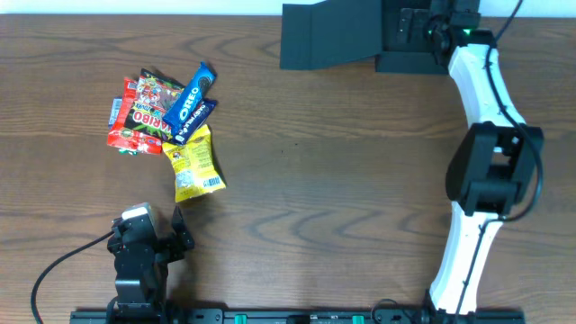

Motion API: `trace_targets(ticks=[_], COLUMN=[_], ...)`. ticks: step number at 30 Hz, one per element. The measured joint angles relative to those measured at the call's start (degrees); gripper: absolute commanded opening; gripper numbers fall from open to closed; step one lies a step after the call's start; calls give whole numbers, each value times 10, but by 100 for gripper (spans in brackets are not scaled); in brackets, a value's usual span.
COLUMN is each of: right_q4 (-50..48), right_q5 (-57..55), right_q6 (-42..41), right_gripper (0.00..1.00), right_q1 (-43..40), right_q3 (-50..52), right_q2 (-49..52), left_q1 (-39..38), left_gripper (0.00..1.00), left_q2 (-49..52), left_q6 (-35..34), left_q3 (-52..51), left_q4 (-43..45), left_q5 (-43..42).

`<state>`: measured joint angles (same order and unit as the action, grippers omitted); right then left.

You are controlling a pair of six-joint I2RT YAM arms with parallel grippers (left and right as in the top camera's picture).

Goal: Pack container

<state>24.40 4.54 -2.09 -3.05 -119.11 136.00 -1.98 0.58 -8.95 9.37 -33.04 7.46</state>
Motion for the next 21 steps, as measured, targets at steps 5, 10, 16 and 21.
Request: trace_targets(ticks=[5, 10, 16, 21], right_q4=[23, 88, 196, 278], right_q5=[-15, -20, -19, -20], right_q6=[0, 13, 15, 19], right_gripper=[99, 95, 95, 90], right_q1=[0, 0, 0, 5], right_q3=[-23, -31, -44, -43], right_q2=[44, 51, 50, 50], left_q1=[0, 0, 0, 0], left_gripper=[95, 95, 95, 95], left_q2=[0, 0, 0, 0], left_q6=[0, 0, 0, 0], left_q3=[0, 0, 0, 0], left_q4=[0, 0, 0, 0], left_q5=[0, 0, 0, 0])
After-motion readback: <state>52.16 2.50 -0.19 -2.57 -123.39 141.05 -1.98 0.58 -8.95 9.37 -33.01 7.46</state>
